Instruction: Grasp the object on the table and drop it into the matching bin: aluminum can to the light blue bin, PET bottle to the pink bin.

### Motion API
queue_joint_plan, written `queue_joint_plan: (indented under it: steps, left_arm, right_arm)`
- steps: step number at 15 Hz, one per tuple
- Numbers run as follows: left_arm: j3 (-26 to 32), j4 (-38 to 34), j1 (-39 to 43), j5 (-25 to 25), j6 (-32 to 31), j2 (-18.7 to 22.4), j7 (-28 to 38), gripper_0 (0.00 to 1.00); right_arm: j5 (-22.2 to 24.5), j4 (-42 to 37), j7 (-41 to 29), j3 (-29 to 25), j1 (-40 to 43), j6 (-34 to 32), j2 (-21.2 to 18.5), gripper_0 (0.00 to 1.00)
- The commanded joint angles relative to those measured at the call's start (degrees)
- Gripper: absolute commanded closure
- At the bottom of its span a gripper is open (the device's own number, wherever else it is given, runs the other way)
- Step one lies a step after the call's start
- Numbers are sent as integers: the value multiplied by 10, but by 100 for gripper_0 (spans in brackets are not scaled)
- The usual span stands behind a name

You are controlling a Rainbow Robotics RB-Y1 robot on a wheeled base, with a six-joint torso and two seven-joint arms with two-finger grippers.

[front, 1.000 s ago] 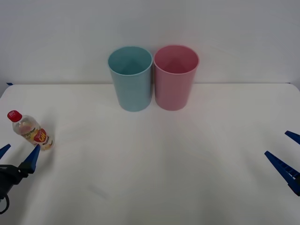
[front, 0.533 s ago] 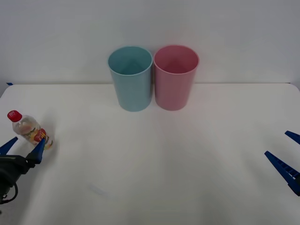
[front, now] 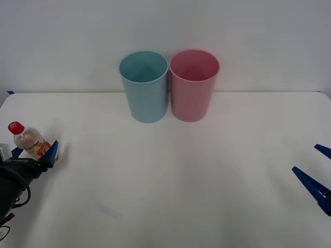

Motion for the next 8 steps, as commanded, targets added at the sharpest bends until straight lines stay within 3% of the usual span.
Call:
queue_joint_plan:
  steps: [1, 4, 5, 6, 7, 8]
  left_arm:
    - [-1, 12, -12, -4, -1, 0, -1, 0]
    - [-2, 12, -13, -4, 0, 0, -1, 0]
    - [-3, 12, -13, -4, 0, -1, -1, 58]
    - [-3, 12, -13, -4, -1, -1, -2, 93]
    - [-3, 12, -13, -4, -1, -1, -4, 100]
    - [-3, 12, -13, -4, -1, -1, -5, 100]
  right_arm:
    - [0, 0, 0, 0, 0, 0, 0, 0]
    - [0, 0, 0, 0, 0, 0, 0, 0]
    - [0, 0, 0, 0, 0, 0, 0, 0]
    - [0, 0, 0, 0, 0, 0, 0, 0]
    - [0, 0, 0, 0, 0, 0, 0, 0]
    - [0, 0, 0, 0, 0, 0, 0, 0]
